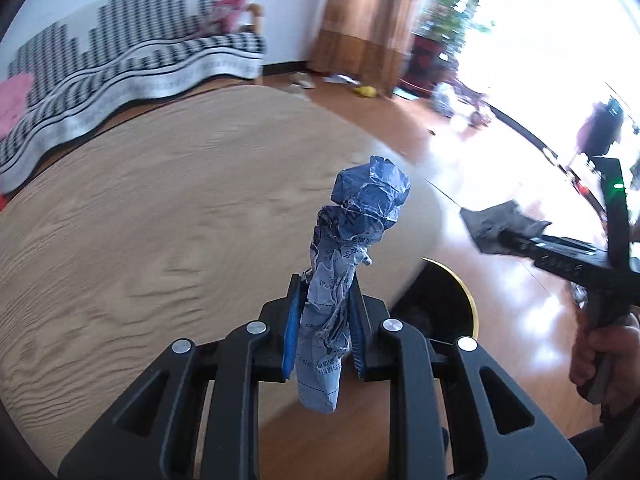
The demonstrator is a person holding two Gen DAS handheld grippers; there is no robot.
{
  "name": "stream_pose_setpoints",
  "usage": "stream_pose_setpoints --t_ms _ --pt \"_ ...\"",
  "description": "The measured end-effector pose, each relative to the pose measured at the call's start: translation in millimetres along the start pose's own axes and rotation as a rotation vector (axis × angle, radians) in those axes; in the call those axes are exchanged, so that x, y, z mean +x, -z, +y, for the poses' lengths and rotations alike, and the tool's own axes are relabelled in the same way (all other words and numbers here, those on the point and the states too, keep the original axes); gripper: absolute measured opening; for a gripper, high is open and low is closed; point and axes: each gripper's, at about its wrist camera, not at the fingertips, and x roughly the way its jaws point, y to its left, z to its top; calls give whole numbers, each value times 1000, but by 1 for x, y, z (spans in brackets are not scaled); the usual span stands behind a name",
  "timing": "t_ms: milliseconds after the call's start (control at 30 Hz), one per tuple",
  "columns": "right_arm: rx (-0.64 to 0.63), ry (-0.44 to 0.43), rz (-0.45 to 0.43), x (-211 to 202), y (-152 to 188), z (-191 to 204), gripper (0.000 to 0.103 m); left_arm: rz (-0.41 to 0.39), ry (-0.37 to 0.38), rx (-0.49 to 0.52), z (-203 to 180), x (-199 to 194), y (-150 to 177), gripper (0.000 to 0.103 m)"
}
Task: Collect trash
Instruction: 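Carry the blue wrapper and grey paper over the black bin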
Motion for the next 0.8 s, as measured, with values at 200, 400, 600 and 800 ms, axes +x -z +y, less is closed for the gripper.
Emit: stream_pose_setpoints --t_ms 200,400,600,800 --pt "50 41 190 37 28 -45 36 32 59 68 -54 27 0 21" --pt "62 20 340 75 43 -60 36 64 82 82 -70 47 -3 21" --pt "57 26 360 86 31 -45 36 75 83 91 -71 56 -6 21" --pt "61 28 364 88 29 -41 37 80 83 86 -68 59 -8 21"
